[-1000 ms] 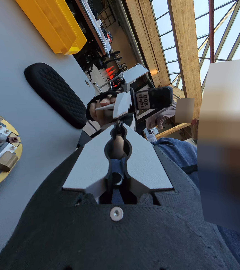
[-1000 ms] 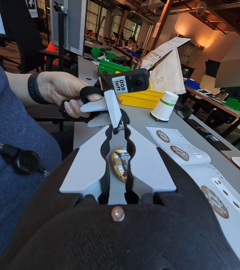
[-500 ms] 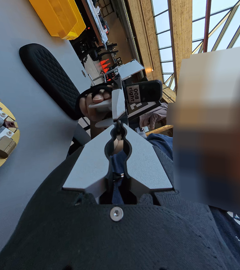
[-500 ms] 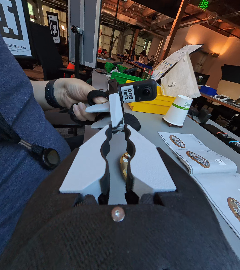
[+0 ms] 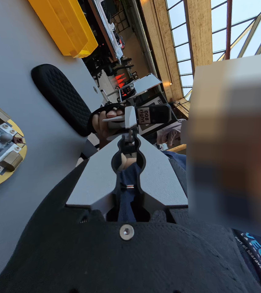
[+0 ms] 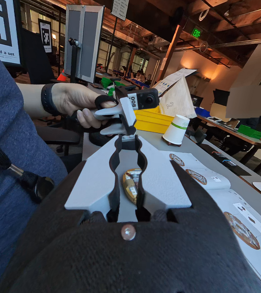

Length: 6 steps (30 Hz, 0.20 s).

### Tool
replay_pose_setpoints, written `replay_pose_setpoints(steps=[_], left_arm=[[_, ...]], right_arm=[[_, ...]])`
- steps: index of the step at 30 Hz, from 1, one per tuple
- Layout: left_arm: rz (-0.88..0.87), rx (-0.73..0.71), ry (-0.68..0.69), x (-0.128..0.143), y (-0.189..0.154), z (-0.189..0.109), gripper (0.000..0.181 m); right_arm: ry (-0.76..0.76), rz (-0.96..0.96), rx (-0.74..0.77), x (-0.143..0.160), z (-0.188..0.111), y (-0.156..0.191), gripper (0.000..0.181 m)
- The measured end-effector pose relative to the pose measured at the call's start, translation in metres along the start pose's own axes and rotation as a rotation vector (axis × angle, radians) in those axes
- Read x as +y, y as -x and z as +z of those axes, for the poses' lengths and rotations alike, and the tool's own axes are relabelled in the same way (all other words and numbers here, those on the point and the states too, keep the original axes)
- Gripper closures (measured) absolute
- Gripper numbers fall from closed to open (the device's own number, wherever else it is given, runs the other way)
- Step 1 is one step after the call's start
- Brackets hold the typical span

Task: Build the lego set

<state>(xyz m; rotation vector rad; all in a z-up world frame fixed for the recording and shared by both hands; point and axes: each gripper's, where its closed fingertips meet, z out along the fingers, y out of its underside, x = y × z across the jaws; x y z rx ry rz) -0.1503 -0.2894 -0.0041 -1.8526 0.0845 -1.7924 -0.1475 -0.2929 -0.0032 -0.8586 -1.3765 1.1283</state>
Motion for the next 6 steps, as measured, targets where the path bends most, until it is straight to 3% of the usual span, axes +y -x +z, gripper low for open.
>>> replay_pose_setpoints(steps=[1, 3, 6], left_arm=[[0.026, -0.04, -0.003, -0.001, 0.002, -0.002, 0.168], [0.058, -0.084, 0.0, 0.0, 0.004, -0.002, 0.16], [0.045, 0.015, -0.026, 0.0, -0.006, 0.0, 0.158]], right_arm=[[-0.009, 0.001, 0.007, -0.002, -0.001, -0.002, 0.166], [-0.025, 0.009, 0.01, -0.005, -0.001, -0.004, 0.166], [-0.053, 0.016, 0.007, -0.009, 0.002, -0.003, 0.166]])
